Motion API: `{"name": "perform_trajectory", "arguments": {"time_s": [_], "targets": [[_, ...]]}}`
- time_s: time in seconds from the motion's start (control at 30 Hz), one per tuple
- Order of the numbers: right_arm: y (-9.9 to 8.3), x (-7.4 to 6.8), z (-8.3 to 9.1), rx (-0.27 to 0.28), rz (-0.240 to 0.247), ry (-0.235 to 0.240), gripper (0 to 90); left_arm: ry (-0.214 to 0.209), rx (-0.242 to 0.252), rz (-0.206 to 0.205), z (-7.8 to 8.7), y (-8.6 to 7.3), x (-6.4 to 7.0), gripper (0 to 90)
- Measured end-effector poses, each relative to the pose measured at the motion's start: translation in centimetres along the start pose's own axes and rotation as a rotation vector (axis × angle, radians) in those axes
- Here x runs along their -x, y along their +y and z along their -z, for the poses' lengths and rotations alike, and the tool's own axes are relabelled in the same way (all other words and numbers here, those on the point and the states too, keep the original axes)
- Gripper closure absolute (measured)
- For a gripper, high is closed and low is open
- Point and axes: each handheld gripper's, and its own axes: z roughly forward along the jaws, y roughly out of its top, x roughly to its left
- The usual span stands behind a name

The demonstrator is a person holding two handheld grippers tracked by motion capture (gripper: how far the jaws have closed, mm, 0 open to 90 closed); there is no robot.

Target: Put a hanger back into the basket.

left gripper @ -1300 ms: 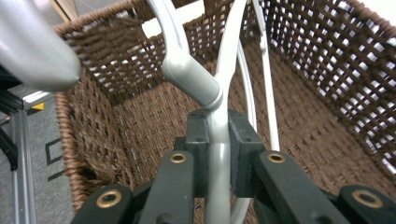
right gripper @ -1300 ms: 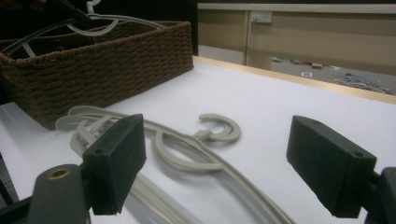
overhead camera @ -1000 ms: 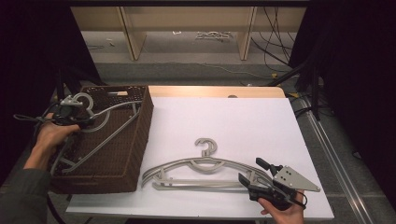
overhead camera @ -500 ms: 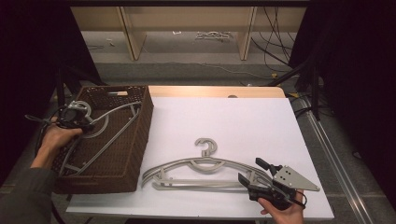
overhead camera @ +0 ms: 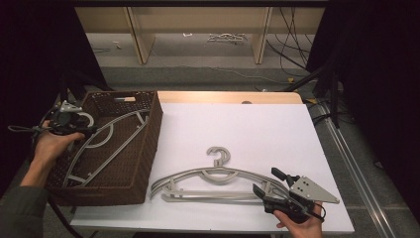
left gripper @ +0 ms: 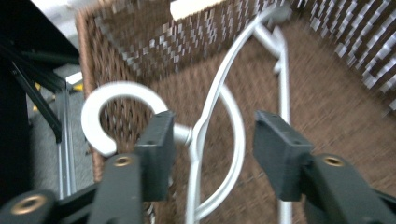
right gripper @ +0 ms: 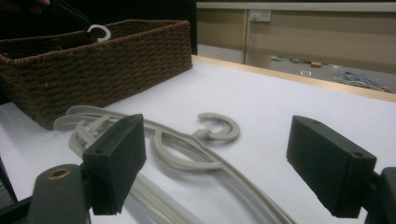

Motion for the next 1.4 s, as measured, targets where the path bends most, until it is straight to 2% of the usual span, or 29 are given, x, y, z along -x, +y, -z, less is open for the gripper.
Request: {"name": "perform_trajectory", "arguments": {"time_s": [0.07,0.1,0.13,0.2,0.27,0.3,0.33,0.37,0.4,0.43,0.47,0.5,0.57,0.6,0.63,0.67,0.7,0.73,0.77,0.8,0.83,0.87,0.97,1.0,1.03,1.07,1.27,1.3,1.4], "targets": [[0.0,0.0,0.0,0.002,0.001,-0.002,20.7,-0.017,0.057,0.001,1.4,1.0,1.2,42.0],[0.0,0.0,0.0,0.002,0.000,-0.002,20.7,-0.017,0.057,0.001,1.4,1.0,1.2,41.9],[0.0,0.0,0.0,0.003,0.002,-0.002,20.7,-0.022,0.083,-0.005,2.0,1.3,1.6,41.4],[0.0,0.0,0.0,0.001,0.000,-0.001,20.7,-0.057,0.153,0.024,3.5,1.9,3.3,40.0],[0.0,0.0,0.1,-0.007,0.002,-0.002,20.7,-0.092,0.182,0.036,4.3,2.2,4.8,37.4],[0.1,0.0,0.3,-0.017,0.006,-0.003,20.7,-0.122,0.191,0.015,4.5,2.3,5.5,35.4],[0.0,0.0,0.0,0.007,-0.002,0.004,20.7,-0.122,0.191,0.015,4.5,2.3,5.5,34.1],[0.0,0.0,0.0,0.007,-0.002,0.004,20.7,-0.164,0.199,-0.005,4.7,2.4,6.3,34.1],[0.1,0.0,0.3,-0.025,0.006,-0.002,20.6,-0.192,0.224,-0.025,5.1,2.6,7.9,32.5],[0.1,0.0,0.3,-0.015,0.003,-0.002,20.6,-0.210,0.236,-0.033,5.2,2.7,8.7,31.2],[0.1,0.0,0.3,-0.015,0.003,-0.002,20.6,-0.210,0.236,-0.033,5.2,2.7,8.7,30.5],[0.0,0.0,0.0,0.021,-0.008,0.010,20.6,-0.236,0.244,-0.040,5.3,2.8,9.5,29.3],[0.0,0.0,0.0,0.020,-0.007,0.010,20.6,-0.297,0.283,-0.038,5.4,3.1,11.6,28.1],[0.0,0.0,0.0,0.020,-0.007,0.010,20.6,-0.297,0.283,-0.038,5.4,3.1,11.6,27.7],[0.0,0.0,0.0,0.021,-0.009,0.011,20.6,-0.337,0.306,-0.033,5.5,3.3,12.9,27.3],[0.0,0.0,0.0,0.021,-0.009,0.011,20.6,-0.337,0.306,-0.033,5.5,3.3,12.9,26.8],[0.1,0.0,0.1,0.008,-0.002,0.002,20.5,-0.367,0.320,-0.050,5.6,3.4,14.3,26.5],[0.1,0.0,0.1,0.008,-0.002,0.002,20.5,-0.367,0.320,-0.050,5.6,3.4,14.3,26.2],[0.1,0.0,0.4,-0.024,0.004,-0.001,20.5,-0.381,0.320,-0.056,5.5,3.4,15.0,26.1],[0.1,0.0,0.4,-0.024,0.004,-0.001,20.5,-0.394,0.318,-0.070,5.4,3.3,15.7,26.1],[0.1,-0.1,0.1,0.008,0.000,-0.003,20.5,-0.414,0.316,-0.095,5.3,3.2,16.9,25.8],[0.1,-0.1,0.1,0.008,0.000,-0.003,20.5,-0.414,0.316,-0.095,5.3,3.2,16.9,25.8],[0.1,-0.1,0.2,-0.001,0.000,0.005,20.5,-0.439,0.330,-0.120,5.1,3.0,18.9,25.7],[0.1,-0.1,0.2,-0.001,0.000,0.005,20.5,-0.439,0.330,-0.120,5.1,3.0,18.9,25.7],[0.1,-0.1,0.2,-0.003,0.001,0.005,20.5,-0.468,0.333,-0.127,4.8,2.8,19.9,25.7],[0.1,-0.1,0.2,-0.004,0.001,0.005,20.5,-0.473,0.335,-0.129,4.7,2.7,20.4,25.7],[0.1,-0.1,0.2,-0.003,0.001,0.005,20.6,-0.517,0.355,-0.128,3.9,2.2,22.0,25.1],[0.1,0.0,0.3,-0.015,0.001,0.000,20.6,-0.536,0.362,-0.128,3.5,1.9,22.3,24.8],[0.1,-0.1,0.1,0.006,-0.001,-0.001,20.6,-0.563,0.373,-0.115,2.9,1.3,22.9,24.0]]}}
